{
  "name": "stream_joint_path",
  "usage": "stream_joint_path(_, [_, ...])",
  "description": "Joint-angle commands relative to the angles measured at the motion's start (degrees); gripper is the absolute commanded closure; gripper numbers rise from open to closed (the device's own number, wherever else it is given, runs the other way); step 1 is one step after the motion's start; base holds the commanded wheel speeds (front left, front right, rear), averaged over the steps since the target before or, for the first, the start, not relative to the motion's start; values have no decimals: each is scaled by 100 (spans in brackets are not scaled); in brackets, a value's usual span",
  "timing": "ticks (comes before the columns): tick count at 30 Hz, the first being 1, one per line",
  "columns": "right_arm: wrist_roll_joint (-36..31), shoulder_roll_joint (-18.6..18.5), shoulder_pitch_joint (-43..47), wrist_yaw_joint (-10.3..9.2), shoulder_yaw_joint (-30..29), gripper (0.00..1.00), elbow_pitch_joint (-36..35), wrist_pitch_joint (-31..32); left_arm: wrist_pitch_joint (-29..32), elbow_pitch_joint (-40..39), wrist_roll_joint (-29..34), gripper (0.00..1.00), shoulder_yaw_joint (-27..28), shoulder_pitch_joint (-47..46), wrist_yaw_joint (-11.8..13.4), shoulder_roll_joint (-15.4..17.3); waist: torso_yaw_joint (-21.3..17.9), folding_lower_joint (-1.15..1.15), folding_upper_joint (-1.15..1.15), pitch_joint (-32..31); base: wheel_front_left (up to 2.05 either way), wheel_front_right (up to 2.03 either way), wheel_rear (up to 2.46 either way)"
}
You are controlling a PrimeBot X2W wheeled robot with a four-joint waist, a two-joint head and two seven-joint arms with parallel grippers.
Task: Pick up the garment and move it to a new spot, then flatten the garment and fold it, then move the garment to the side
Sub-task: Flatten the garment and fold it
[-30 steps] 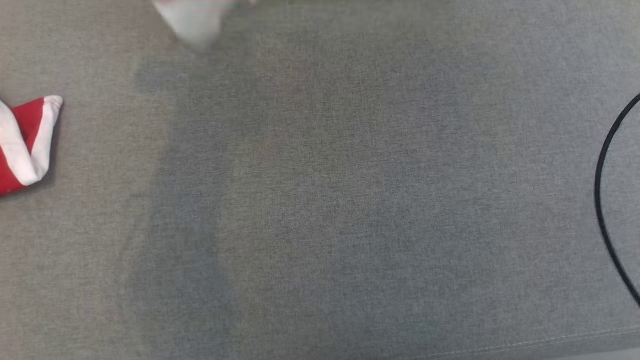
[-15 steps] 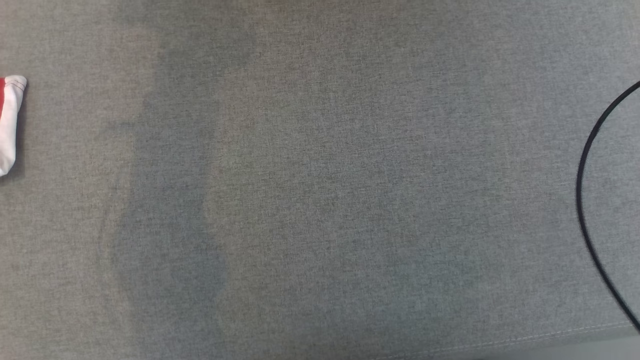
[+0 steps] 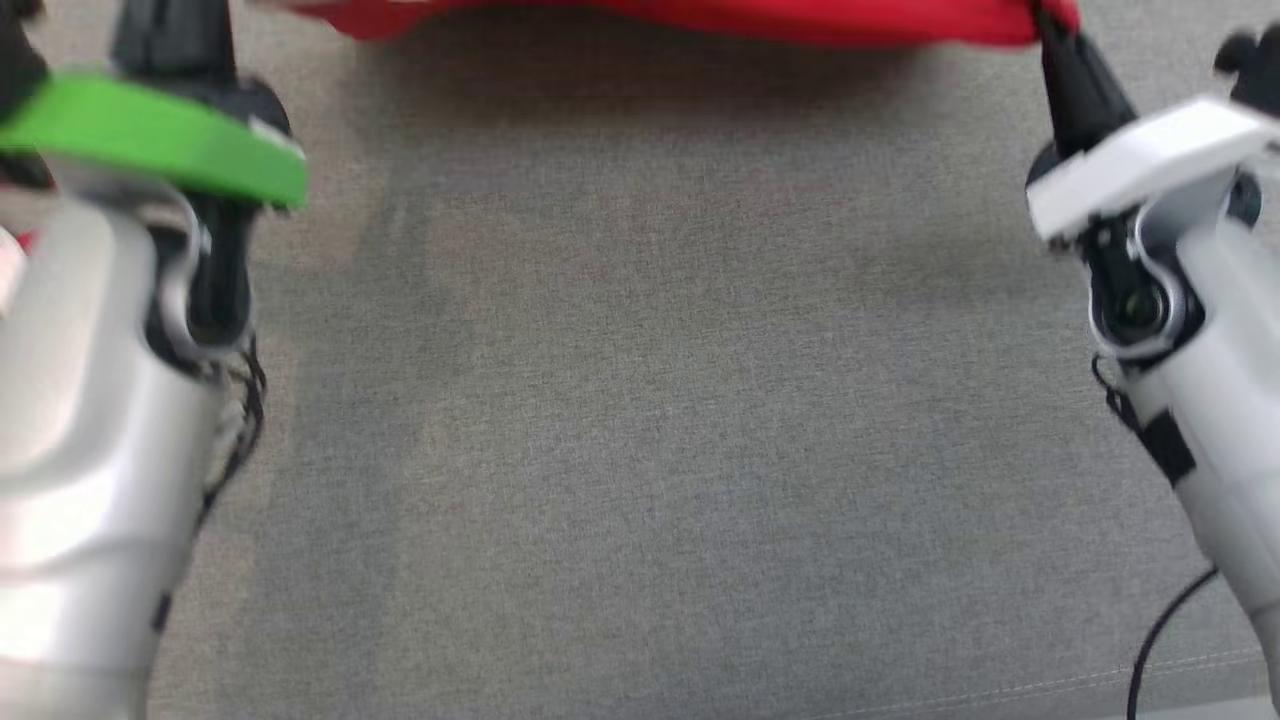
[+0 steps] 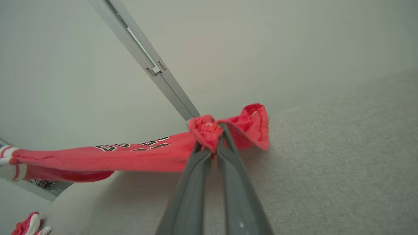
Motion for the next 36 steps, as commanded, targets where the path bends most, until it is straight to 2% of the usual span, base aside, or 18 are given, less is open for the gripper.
stream_joint_path(1, [123, -104, 462, -5, 52, 100, -237, -53, -18, -371, 104, 100, 136, 622, 155, -1, -2, 0, 0, -329, 0, 0, 0])
stream_joint_path(9, [553, -476, 2715, -6, -2, 100, -1200, -122, -19, -2090, 394, 100, 471, 3631, 764, -294, -13, 0, 0, -767, 0, 0, 0])
stream_joint_path(14, [532, -514, 3710, -6, -173, 100, -1496, -177, -19, -2532, 362, 100, 643, 4964, 938, -514, 5, 0, 0, -999, 0, 0, 0])
stream_joint_path(17, [339, -583, 4232, -7, -331, 100, -1597, -211, -20, -2642, 415, 100, 599, 5548, 943, -622, 65, 0, 0, -1137, 0, 0, 0])
stream_joint_path(26, [19, -440, 5317, -8, -994, 100, -1937, -7, -20, -2541, 516, 100, 479, 6186, 801, -703, 162, 0, 0, -1412, 0, 0, 0])
stream_joint_path(36, [-334, 34, 5347, -7, -1587, 100, -2269, 528, 186, -2151, 779, 100, 219, 5486, 476, -530, 116, 0, 0, -1423, 0, 0, 0])
